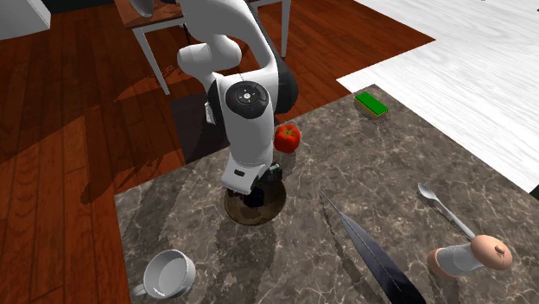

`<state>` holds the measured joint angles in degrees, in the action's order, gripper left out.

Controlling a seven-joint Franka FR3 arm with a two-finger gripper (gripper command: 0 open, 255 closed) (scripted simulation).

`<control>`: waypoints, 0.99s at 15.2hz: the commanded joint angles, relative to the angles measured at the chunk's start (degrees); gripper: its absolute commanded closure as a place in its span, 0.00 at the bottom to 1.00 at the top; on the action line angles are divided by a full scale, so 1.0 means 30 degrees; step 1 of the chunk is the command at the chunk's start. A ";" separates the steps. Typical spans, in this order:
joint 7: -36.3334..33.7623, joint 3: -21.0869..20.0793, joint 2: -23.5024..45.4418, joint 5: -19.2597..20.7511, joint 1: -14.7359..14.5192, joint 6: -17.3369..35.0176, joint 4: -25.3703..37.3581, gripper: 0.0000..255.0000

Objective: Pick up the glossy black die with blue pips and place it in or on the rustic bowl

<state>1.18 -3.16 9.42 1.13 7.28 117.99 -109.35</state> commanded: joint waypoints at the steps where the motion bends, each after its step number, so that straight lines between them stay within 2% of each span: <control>1: 0.0000 0.0000 0.0000 0.0000 0.0000 0.0000 0.0000 0.00; 3: 0.0000 0.0000 0.0000 0.0000 0.0000 0.0000 0.0000 0.00; 7: 0.0038 -0.0016 -0.0640 -0.0056 -0.0003 -0.2283 0.1644 0.00; 15: 0.0038 -0.0016 -0.0642 -0.0056 -0.0003 -0.2279 0.1640 0.00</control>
